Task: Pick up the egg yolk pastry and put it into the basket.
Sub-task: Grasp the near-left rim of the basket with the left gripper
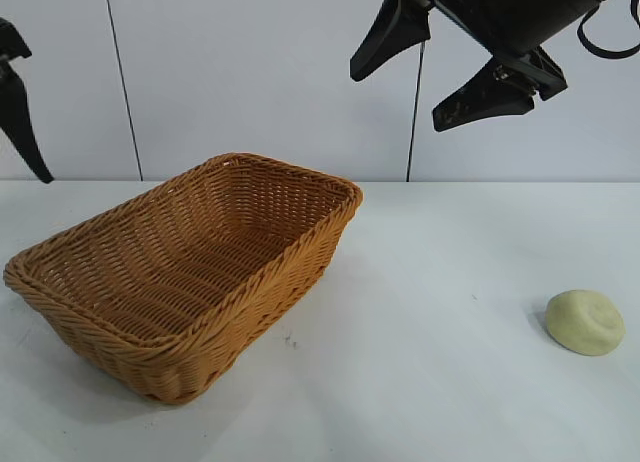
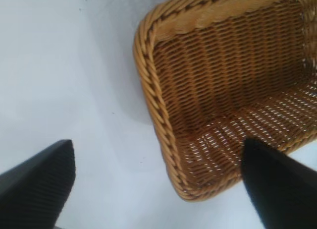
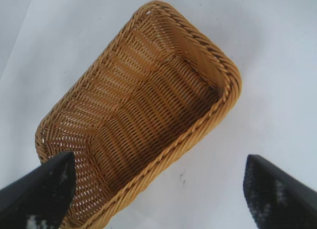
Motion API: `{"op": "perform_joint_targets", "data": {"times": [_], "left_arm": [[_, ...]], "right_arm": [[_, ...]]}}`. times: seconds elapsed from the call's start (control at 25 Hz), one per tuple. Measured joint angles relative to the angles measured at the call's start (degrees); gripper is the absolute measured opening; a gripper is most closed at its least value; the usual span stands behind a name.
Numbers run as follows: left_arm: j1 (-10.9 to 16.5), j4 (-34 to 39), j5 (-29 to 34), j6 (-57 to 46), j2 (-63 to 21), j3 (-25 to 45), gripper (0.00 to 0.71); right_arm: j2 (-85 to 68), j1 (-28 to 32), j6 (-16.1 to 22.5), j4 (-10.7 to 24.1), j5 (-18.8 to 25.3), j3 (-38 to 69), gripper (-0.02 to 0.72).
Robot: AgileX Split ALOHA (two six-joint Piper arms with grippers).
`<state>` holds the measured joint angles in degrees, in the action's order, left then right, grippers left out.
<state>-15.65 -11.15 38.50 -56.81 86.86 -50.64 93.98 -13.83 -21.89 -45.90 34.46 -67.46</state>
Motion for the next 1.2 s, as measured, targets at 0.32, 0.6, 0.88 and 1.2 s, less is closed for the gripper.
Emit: {"op": "perform_joint_targets", "data": {"times": [0.32,0.6,0.88,1.2], "left_arm": [[0.0,-3.2,-5.4,0.1,11.5,0.0,0.696],[0.0,-4.4,-8.8,0.4,13.8,0.0,0.636],[0.0,-4.4,-9.2,0.4,13.8,0.0,0.278],[0.0,-4.6,-9.4,0.3,13.8,0.0,0.147]], "right_arm": [[0.0,0.0,0.0,0.0,0.0,0.0,0.632],[0.0,0.0,0.0,0.0,0.0,0.0,0.632],[0.0,0.0,0.0,0.0,0.0,0.0,0.632],[0.0,0.0,0.0,0.0,0.0,0.0,0.632]]}}
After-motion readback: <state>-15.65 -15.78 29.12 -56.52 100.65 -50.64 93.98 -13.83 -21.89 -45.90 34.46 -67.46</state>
